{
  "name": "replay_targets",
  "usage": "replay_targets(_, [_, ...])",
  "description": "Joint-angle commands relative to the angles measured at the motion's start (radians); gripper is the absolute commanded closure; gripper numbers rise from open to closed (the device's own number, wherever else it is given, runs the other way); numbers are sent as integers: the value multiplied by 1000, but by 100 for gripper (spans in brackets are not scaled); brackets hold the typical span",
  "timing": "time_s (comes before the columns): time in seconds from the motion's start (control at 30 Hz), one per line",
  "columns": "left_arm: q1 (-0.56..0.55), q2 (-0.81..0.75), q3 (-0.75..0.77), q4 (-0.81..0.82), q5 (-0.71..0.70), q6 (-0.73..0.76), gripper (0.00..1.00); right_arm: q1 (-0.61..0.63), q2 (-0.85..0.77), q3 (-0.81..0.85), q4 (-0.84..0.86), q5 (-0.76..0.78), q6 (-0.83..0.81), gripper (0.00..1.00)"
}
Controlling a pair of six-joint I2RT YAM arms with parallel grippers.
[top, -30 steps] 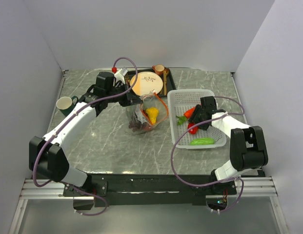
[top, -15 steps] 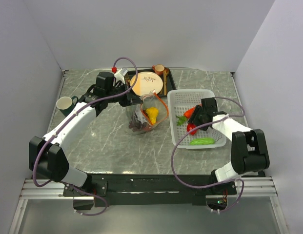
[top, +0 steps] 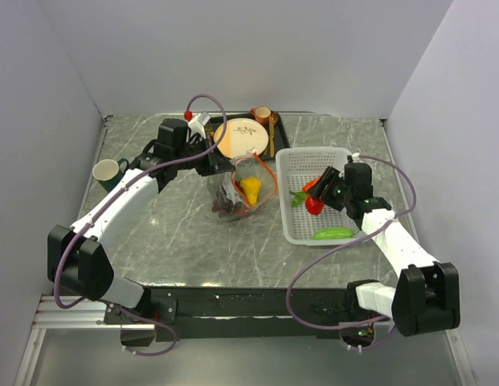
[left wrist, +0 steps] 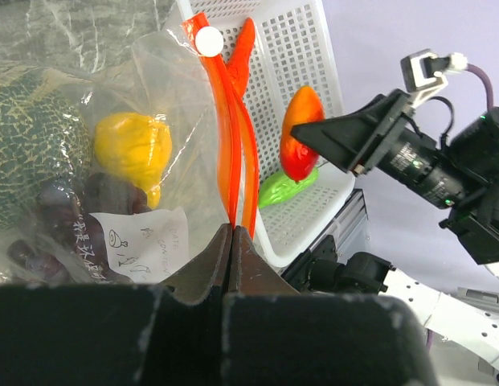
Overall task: Place the food in the zip-top bag and seal the zipper
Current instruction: Pick up the fake fruit from the bin, then place the fake fruit in the zipper food storage bag.
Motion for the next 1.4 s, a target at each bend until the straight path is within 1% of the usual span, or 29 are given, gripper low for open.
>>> replay_targets(0.0, [-3,-42,-4,34,10,11,99,-6,-97,30,68,-106,18,59])
replay_targets(0.13, [-3,-33,-1,28,13,16,99,-6,-156,21,129,-192,30,59])
replay_targets(0.2, [-3,-28,-6,37,20,11,99,-5,-171,21,173,-267,27,59])
replay_targets(0.3, [-3,-25,-6,46,28,2,99,10,-148,45,204,-376,15,59])
replay_targets(0.33, [-3,-24,-4,45,28,2,99,23,-142,62,209,-386,6,59])
replay_targets(0.53, [-3,-16,11,31,26,7,99,161,-76,134,212,-361,-17,59])
replay_targets(0.63, [-3,-8,20,14,22,15,99,236,-39,165,250,-340,-22,59])
replay_targets(0.77, [-3,-8,7,25,22,5,99,294,20,202,270,-323,-22,59])
replay_targets(0.83, [-3,-8,3,30,25,2,99,319,39,225,267,-288,-39,59])
replay_targets(0.93, [-3,-7,8,26,42,2,99,326,73,245,267,-265,-79,59])
replay_targets(1.1, [-3,-14,14,28,56,-1,99,333,162,338,171,-225,-175,59])
replay_targets(1.23, [-3,-14,20,39,79,-7,99,334,238,384,152,-254,-197,58])
replay_targets(1.37, [-3,-27,31,31,65,-5,99,362,321,450,88,-257,-206,59])
